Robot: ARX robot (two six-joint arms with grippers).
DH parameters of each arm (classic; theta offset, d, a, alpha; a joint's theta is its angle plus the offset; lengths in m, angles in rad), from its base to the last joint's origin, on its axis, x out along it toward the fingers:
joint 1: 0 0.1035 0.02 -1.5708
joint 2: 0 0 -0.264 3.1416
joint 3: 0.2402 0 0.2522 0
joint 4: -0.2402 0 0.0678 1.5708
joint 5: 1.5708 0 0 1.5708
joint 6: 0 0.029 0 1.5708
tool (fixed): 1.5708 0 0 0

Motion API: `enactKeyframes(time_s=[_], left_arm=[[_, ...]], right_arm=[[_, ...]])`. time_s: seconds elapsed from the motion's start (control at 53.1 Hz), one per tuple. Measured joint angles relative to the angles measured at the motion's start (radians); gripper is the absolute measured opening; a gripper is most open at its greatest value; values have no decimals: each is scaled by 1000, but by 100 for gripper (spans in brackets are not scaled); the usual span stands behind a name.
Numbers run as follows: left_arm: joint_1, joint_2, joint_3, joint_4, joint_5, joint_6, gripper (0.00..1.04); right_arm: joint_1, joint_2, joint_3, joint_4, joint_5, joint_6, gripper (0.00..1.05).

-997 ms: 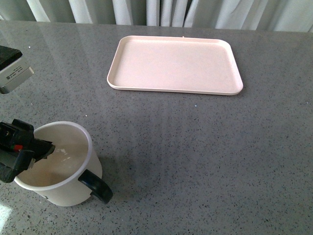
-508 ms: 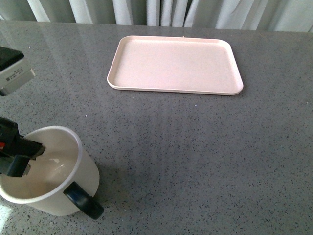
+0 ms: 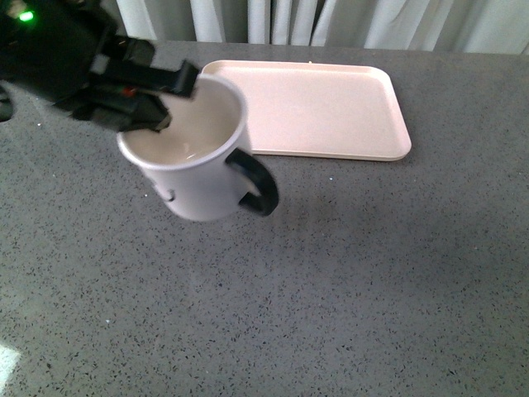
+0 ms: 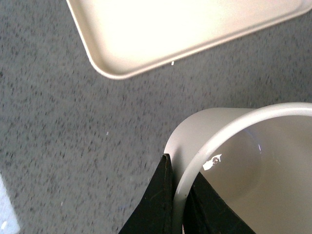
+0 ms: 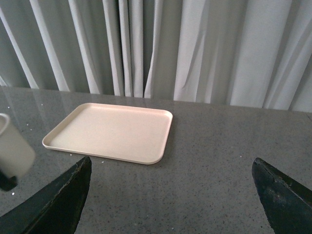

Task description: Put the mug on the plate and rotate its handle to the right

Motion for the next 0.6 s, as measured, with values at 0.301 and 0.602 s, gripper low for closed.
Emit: enactKeyframes(time_s=[0.301, 0.602], left_arm=[[-128, 323, 448, -119, -39, -116, 2], [-152, 506, 746, -212, -71, -133, 2]], right_arm=[[0, 0, 0, 0, 0, 0, 96], [0, 0, 0, 0, 0, 0, 96]])
